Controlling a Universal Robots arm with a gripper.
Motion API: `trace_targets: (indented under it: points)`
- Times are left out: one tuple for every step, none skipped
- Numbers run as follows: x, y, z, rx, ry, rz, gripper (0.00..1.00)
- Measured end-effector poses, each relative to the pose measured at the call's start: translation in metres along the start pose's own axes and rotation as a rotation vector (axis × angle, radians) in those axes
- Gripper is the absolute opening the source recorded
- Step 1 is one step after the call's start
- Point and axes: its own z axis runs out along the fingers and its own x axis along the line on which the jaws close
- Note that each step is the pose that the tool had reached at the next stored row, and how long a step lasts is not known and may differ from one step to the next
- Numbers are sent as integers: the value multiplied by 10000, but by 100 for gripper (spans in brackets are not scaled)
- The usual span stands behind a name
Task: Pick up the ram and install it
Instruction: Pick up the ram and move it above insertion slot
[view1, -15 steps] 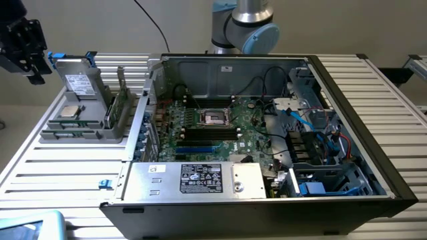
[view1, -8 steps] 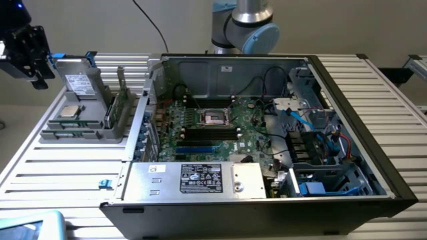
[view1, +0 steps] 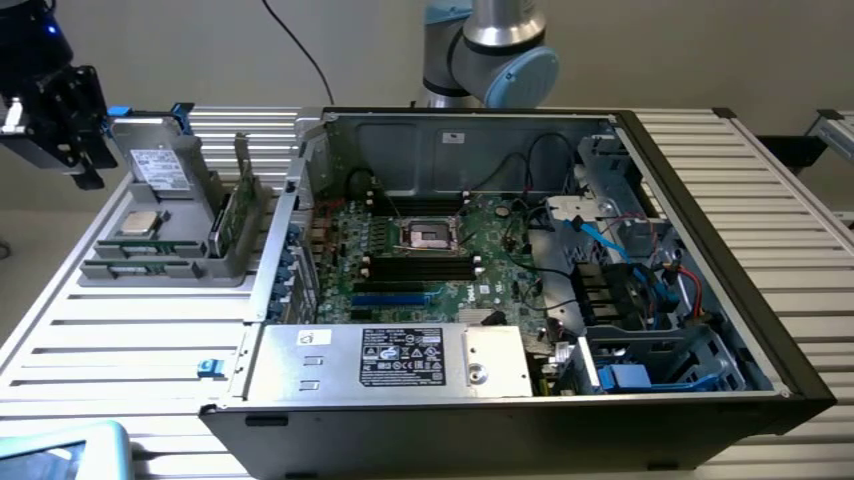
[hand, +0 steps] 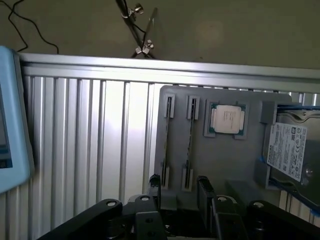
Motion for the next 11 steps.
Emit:
trace_targets:
  points:
    - [0,-1,18,0,-1,8,43]
    - [-1,-2,36,0,0,18,43]
    - [-1,-3,55,0,0,32,43]
    - [-1,-4,73,0,-1,49,43]
    - [-1,-5,92,0,0,71,43]
    - [-2,-6,110,-1,0,94,43]
    - [-1,-7,128,-3,0,119,43]
    - [-1,-9,146,-2,0,145,43]
    - [0,-11,164,-3,0,171,43]
    - [1,-13,182,-3,0,196,43]
    - [3,-14,201,-3,0,222,43]
